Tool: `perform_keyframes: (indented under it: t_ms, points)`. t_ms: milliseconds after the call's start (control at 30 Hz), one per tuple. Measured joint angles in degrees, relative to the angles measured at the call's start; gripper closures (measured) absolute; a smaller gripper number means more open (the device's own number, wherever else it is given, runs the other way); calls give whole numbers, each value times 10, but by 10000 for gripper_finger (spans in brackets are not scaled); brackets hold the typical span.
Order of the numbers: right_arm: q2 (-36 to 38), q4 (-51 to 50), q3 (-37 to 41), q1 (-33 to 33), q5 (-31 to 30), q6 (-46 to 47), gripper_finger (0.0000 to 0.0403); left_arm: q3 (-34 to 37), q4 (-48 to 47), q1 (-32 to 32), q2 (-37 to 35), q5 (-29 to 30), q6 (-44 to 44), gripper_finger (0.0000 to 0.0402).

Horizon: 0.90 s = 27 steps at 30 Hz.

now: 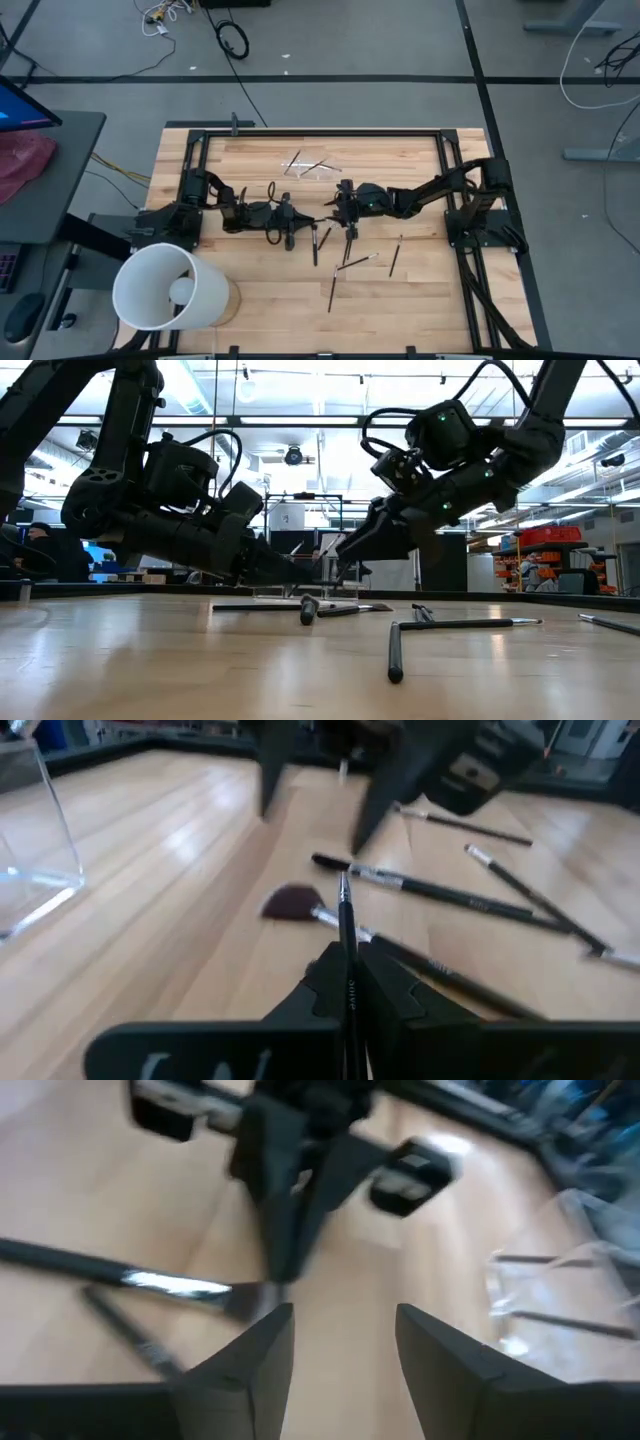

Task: Put items in baskets/containers
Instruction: Put the black liner brush into the transparent organizer

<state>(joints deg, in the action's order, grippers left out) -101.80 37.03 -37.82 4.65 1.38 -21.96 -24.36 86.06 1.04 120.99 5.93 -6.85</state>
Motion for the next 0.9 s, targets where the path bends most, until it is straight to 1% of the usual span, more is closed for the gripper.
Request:
perform_keyframes:
  t_ms: [100,267,467,633,800,900]
  points:
    - [1,-21,0,-3,27,19,222,0,10,0,-3,0,-2,386]
    - [-2,-20,0,-6,22,21,222,0,19,0,-4,-2,-3,391]
    - [-2,-23,0,-6,27,35,227,-1,36,-1,-9,-13,-4,385]
    - [-2,-19,0,-6,27,35,255,-2,39,0,-10,-13,-4,391]
    - [-2,-20,0,-6,27,35,296,-2,39,0,-10,-13,-4,383]
    - [-2,-20,0,-6,28,35,322,-2,39,0,-10,-13,-4,388]
